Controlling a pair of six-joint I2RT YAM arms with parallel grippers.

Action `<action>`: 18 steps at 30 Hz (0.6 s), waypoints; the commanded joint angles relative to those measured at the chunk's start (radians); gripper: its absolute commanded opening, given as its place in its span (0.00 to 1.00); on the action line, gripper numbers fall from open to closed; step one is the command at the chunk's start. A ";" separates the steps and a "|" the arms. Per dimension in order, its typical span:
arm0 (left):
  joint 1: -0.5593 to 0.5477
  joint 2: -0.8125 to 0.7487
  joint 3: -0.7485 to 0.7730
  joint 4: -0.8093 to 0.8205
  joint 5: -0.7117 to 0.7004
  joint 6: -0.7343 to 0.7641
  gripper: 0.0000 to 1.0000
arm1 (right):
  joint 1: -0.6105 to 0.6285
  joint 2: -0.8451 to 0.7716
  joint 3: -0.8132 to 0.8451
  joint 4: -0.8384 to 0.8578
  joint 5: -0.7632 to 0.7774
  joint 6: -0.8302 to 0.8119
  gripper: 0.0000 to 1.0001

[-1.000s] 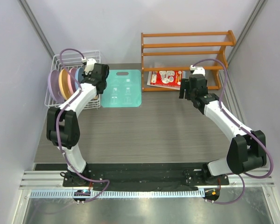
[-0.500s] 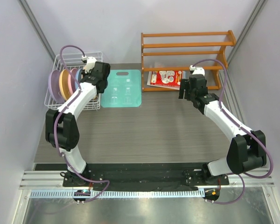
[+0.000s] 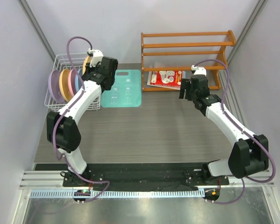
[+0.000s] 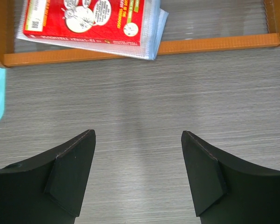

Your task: Unload the plates from the dish rack

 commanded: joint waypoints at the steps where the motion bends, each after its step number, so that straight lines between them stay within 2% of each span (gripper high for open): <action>1: -0.018 -0.120 0.052 -0.054 0.092 -0.035 0.00 | 0.002 -0.078 -0.003 0.016 -0.064 0.036 0.80; 2: -0.019 -0.146 0.052 -0.067 0.137 -0.049 0.00 | 0.002 -0.095 -0.005 0.025 -0.090 0.055 0.80; 3: -0.019 -0.162 0.050 -0.104 0.263 -0.087 0.00 | 0.002 -0.099 -0.008 0.034 -0.155 0.068 0.80; 5: -0.022 -0.188 0.033 -0.111 0.409 -0.108 0.00 | 0.002 -0.116 -0.018 0.071 -0.241 0.107 0.80; 6: -0.022 -0.217 0.001 -0.101 0.533 -0.143 0.00 | 0.002 -0.121 -0.026 0.091 -0.324 0.126 0.80; 9: -0.024 -0.271 -0.092 -0.042 0.760 -0.212 0.00 | 0.004 -0.132 -0.069 0.172 -0.407 0.212 0.80; 12: -0.025 -0.304 -0.161 0.001 0.865 -0.268 0.00 | 0.004 -0.132 -0.109 0.224 -0.463 0.267 0.80; 16: -0.033 -0.346 -0.281 0.096 1.129 -0.380 0.00 | 0.002 -0.129 -0.173 0.337 -0.533 0.321 0.80; 18: -0.048 -0.349 -0.350 0.145 1.148 -0.415 0.00 | 0.005 -0.123 -0.192 0.374 -0.588 0.344 0.80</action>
